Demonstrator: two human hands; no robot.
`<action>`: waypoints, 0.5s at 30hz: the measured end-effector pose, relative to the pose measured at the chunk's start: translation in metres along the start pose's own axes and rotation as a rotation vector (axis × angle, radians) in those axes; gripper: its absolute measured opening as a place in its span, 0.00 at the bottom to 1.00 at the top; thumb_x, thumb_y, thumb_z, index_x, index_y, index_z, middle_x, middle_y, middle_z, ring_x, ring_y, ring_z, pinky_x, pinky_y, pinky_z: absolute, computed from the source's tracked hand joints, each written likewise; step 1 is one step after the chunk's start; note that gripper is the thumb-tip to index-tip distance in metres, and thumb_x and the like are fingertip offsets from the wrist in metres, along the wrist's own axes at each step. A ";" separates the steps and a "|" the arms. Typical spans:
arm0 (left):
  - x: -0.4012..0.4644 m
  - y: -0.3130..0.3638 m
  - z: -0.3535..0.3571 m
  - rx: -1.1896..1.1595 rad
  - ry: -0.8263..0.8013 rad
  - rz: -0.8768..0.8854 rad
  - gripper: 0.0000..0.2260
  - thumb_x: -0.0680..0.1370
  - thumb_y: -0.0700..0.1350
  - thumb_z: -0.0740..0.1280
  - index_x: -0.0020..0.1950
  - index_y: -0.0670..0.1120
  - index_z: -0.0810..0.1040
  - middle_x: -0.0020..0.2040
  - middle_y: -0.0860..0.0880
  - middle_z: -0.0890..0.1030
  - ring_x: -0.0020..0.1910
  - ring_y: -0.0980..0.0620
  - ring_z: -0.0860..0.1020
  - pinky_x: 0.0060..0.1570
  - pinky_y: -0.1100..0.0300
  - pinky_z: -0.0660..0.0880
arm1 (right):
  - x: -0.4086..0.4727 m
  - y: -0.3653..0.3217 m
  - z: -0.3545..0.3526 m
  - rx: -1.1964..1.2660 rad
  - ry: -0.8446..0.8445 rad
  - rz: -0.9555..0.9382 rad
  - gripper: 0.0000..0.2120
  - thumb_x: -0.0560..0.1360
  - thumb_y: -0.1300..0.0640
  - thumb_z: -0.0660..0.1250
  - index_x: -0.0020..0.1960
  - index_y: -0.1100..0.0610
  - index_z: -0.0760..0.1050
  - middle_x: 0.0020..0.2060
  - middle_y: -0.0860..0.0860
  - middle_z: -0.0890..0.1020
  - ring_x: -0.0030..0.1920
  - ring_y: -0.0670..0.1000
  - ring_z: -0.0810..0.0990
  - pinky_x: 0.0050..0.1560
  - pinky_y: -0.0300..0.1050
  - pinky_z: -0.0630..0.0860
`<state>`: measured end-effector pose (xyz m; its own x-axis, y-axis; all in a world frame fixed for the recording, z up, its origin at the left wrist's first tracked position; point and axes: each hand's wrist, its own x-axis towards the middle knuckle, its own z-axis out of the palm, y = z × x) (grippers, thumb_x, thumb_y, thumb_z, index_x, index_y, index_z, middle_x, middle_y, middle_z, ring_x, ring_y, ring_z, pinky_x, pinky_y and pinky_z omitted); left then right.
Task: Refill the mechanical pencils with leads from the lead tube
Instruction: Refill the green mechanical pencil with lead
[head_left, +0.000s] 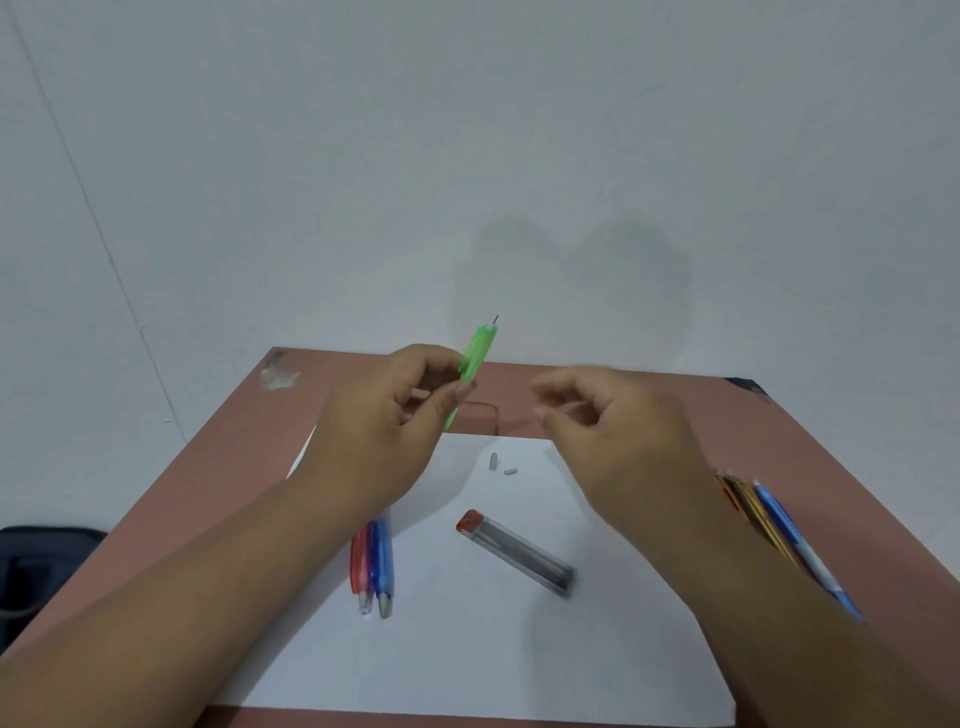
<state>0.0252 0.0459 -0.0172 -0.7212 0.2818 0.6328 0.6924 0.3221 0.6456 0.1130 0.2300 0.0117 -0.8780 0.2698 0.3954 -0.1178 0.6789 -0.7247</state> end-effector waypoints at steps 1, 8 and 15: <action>0.001 0.000 0.000 0.003 -0.003 -0.006 0.05 0.79 0.46 0.71 0.52 0.57 0.80 0.48 0.67 0.81 0.47 0.65 0.79 0.43 0.75 0.72 | 0.002 0.004 0.003 -0.115 -0.065 -0.001 0.07 0.77 0.57 0.71 0.51 0.46 0.84 0.39 0.38 0.82 0.43 0.37 0.79 0.42 0.28 0.71; 0.003 -0.001 0.000 -0.131 0.030 -0.168 0.06 0.77 0.47 0.72 0.49 0.57 0.79 0.44 0.63 0.82 0.44 0.60 0.81 0.46 0.64 0.78 | 0.009 0.019 0.017 -0.454 -0.322 0.017 0.12 0.80 0.51 0.67 0.63 0.47 0.81 0.57 0.44 0.82 0.49 0.42 0.74 0.45 0.33 0.64; 0.005 0.001 -0.004 -0.115 0.001 -0.155 0.08 0.78 0.46 0.72 0.49 0.60 0.78 0.43 0.64 0.81 0.44 0.61 0.79 0.43 0.67 0.78 | 0.009 0.024 0.018 -0.375 -0.247 -0.017 0.09 0.78 0.52 0.70 0.58 0.47 0.83 0.47 0.40 0.81 0.41 0.36 0.74 0.41 0.21 0.66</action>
<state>0.0220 0.0440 -0.0118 -0.8195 0.2359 0.5223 0.5709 0.2559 0.7801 0.0936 0.2364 -0.0121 -0.9673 0.1163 0.2256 0.0033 0.8945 -0.4470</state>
